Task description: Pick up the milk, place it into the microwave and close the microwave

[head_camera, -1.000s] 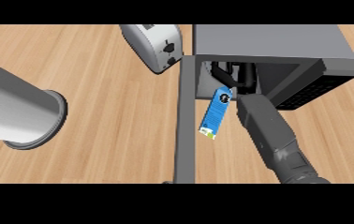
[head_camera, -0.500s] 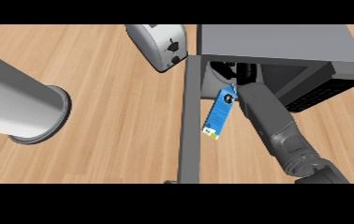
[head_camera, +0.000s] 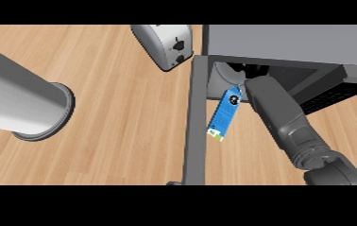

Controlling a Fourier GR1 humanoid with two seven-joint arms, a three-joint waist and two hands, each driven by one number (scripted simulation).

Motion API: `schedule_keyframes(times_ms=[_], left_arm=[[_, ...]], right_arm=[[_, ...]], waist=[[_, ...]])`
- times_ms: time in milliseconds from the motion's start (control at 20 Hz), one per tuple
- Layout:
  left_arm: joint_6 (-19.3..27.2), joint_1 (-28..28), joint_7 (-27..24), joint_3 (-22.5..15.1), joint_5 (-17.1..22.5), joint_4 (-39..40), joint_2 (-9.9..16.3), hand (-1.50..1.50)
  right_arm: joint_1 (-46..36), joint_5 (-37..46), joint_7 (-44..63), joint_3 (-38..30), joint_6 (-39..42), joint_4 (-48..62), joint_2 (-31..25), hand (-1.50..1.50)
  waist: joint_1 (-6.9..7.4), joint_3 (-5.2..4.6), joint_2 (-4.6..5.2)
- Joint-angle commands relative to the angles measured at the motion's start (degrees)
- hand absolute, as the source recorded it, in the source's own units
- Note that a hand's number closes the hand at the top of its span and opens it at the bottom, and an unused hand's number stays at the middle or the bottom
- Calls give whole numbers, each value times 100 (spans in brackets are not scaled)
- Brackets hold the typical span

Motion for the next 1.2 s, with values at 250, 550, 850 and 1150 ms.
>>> schedule_keyframes(times_ms=[250,550,850,1150], left_arm=[[40,-256,11,-79,-155,142,77,-150],[123,-304,-25,-209,-318,208,-96,-150],[123,-562,-19,-250,-347,358,17,-150],[165,-665,-27,-315,-436,490,-17,-150]], right_arm=[[81,-68,-79,-217,-347,168,-342,150],[203,-15,13,-206,-78,351,-608,150],[248,108,80,-121,-216,466,-747,150],[200,372,246,127,-500,654,-551,-150]], waist=[[51,11,58],[130,16,100],[186,22,148],[314,19,170]])
